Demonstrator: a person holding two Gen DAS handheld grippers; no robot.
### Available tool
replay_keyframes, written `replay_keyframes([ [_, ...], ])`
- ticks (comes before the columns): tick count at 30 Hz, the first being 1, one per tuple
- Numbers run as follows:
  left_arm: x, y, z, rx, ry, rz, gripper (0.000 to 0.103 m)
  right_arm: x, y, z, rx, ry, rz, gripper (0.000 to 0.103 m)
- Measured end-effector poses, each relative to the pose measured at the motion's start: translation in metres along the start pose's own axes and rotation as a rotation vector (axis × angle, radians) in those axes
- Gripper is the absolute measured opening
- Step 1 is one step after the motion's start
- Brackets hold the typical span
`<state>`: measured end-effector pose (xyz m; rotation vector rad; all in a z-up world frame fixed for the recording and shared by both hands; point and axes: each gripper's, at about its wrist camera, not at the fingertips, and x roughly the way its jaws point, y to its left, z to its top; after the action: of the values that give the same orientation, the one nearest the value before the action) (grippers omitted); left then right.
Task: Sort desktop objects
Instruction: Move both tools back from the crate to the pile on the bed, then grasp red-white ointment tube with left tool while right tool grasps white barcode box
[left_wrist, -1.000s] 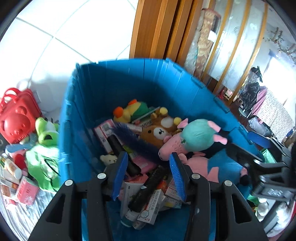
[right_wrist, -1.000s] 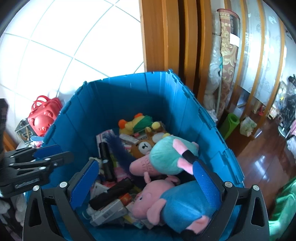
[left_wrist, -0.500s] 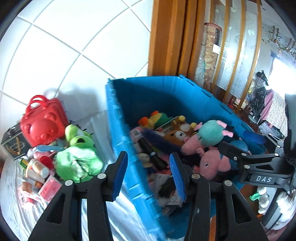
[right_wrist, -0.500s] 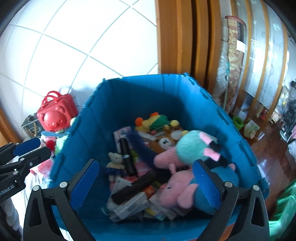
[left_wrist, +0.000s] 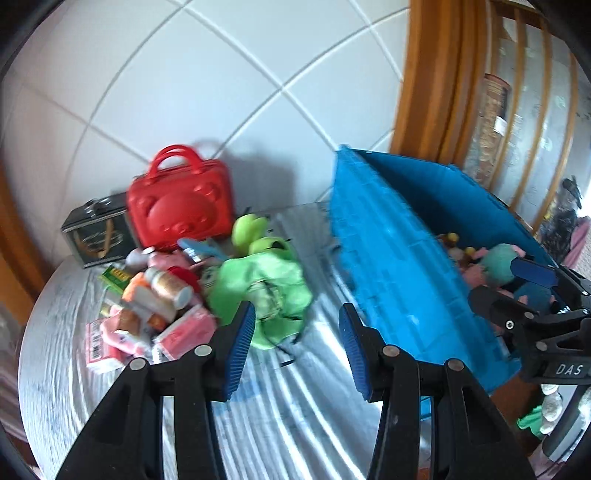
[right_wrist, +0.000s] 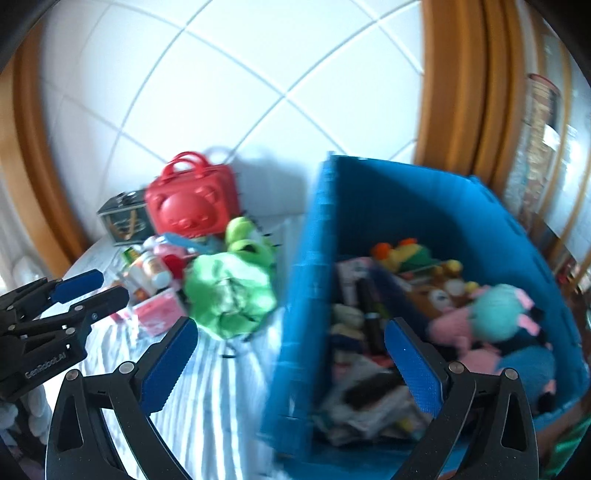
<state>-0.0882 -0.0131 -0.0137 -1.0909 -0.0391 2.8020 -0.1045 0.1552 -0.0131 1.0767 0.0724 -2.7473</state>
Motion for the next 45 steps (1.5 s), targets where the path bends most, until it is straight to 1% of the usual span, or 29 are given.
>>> replay_keyframes([
  [4,-0.001,0.047,-0.012,-0.047,0.009,0.070,0.046,0.019,0.041,0.000,-0.038,0.018,0.036,0.103],
  [9,0.009,0.099,-0.029,-0.100,0.039,0.145,0.046,0.053,0.093,-0.002,-0.099,0.048,0.090,0.103],
  [16,0.030,0.156,-0.049,-0.162,0.098,0.196,0.046,0.111,0.147,-0.009,-0.157,0.126,0.141,0.103],
  [21,0.059,0.203,-0.067,-0.233,0.148,0.224,0.046,0.152,0.176,-0.014,-0.193,0.174,0.164,0.103],
  [23,0.072,0.219,-0.074,-0.251,0.151,0.237,0.046,0.168,0.186,-0.016,-0.213,0.183,0.171,0.103],
  [25,0.091,0.238,-0.086,-0.265,0.157,0.276,0.046,0.182,0.194,-0.018,-0.238,0.178,0.175,0.103],
  [28,0.118,0.257,-0.103,-0.276,0.171,0.300,0.046,0.205,0.202,-0.020,-0.268,0.165,0.162,0.103],
  [30,0.137,0.264,-0.113,-0.286,0.185,0.275,0.046,0.221,0.203,-0.022,-0.262,0.181,0.161,0.103],
  [34,0.177,0.265,-0.132,-0.286,0.206,0.247,0.046,0.254,0.202,-0.031,-0.220,0.247,0.192,0.103],
  [39,0.213,0.267,-0.142,-0.297,0.216,0.217,0.046,0.287,0.195,-0.041,-0.188,0.324,0.190,0.103],
  [45,0.244,0.257,-0.147,-0.265,0.235,0.202,0.046,0.299,0.191,-0.040,-0.173,0.342,0.184,0.102],
])
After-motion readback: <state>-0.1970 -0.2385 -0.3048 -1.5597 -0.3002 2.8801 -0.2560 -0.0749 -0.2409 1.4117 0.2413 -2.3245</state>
